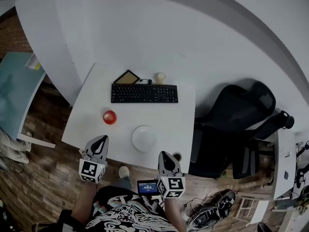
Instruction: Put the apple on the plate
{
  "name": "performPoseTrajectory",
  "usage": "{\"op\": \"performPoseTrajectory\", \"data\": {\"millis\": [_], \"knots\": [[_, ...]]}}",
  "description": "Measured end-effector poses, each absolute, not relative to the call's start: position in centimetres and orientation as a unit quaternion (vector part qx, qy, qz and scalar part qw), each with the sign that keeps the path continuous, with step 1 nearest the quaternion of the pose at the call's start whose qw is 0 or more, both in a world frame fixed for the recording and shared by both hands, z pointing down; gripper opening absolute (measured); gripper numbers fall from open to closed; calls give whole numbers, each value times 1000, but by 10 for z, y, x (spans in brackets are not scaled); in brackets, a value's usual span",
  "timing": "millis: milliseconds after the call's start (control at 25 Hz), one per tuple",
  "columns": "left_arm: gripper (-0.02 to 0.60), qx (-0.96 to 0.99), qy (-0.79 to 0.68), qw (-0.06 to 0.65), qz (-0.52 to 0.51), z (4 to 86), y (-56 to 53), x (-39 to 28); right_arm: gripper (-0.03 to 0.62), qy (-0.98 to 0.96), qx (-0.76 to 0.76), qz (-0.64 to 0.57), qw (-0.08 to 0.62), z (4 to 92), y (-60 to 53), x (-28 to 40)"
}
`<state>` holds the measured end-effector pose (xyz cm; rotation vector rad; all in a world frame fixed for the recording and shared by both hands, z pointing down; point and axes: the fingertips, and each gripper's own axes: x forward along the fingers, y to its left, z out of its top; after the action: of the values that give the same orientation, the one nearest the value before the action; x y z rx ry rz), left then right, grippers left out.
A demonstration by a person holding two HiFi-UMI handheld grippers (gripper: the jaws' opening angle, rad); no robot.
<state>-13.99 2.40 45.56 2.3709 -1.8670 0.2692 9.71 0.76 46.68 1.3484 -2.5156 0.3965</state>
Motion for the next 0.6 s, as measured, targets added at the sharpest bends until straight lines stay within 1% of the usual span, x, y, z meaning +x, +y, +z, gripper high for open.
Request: {"op": "performPoseTrajectory", "data": {"millis": [200, 360, 600], "knots": [[16, 791, -602, 54, 100, 469, -3, -152, 29, -858, 480, 123, 139, 464, -10, 94], [15, 791, -599, 55, 109, 480, -11, -157, 29, -848, 493, 136, 141, 465, -10, 102], [17, 785, -599, 35, 151, 493, -16, -156, 29, -851, 486, 137, 143, 468, -9, 98]]}}
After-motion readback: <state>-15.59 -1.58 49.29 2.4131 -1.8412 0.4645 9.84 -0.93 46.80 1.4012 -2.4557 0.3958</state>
